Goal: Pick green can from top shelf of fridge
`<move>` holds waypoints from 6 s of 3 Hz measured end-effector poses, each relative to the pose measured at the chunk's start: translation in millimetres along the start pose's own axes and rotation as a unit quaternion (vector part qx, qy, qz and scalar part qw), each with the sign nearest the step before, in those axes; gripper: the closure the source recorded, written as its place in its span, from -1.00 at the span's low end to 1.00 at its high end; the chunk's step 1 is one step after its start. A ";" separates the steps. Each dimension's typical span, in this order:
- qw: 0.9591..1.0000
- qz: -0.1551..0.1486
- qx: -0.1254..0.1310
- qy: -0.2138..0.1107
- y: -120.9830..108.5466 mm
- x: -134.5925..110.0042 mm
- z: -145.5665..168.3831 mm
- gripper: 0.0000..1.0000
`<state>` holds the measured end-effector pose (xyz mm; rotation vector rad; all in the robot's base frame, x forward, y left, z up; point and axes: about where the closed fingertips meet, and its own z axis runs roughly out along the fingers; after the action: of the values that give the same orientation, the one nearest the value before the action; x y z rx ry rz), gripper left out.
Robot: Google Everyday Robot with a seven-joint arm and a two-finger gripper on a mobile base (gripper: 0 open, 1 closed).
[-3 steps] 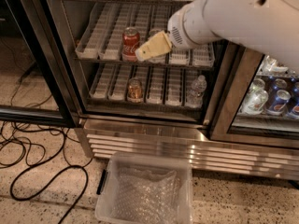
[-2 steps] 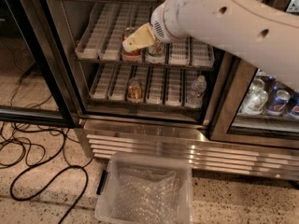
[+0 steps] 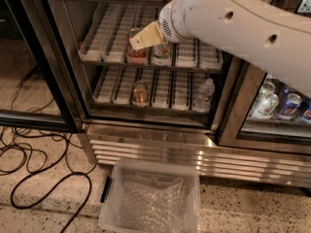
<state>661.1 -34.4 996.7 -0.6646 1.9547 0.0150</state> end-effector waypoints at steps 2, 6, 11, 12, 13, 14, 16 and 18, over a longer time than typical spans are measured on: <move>0.997 0.017 0.011 -0.070 5.3 -26.4 24.6 -1.00; 0.976 0.115 0.041 -0.183 -20.1 -107.6 78.4 -0.96; 0.971 0.088 0.040 -0.219 -8.3 -160.1 110.0 -0.60; 0.970 0.080 0.042 -0.227 -10.1 -173.3 109.0 -0.56; 0.969 0.072 0.048 -0.231 -14.9 -179.7 108.8 -0.52; 0.970 0.070 0.053 -0.226 -21.6 -174.7 115.9 -0.46; 0.970 0.052 0.065 -0.227 -32.4 -180.5 129.3 -0.46; 0.970 0.043 0.064 -0.231 -37.0 -189.0 149.6 -0.50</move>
Offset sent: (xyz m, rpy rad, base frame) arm 0.0859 0.0668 0.0160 0.3289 -0.2510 -0.0855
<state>862.9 61.9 1094.1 -0.4416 1.5181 0.0882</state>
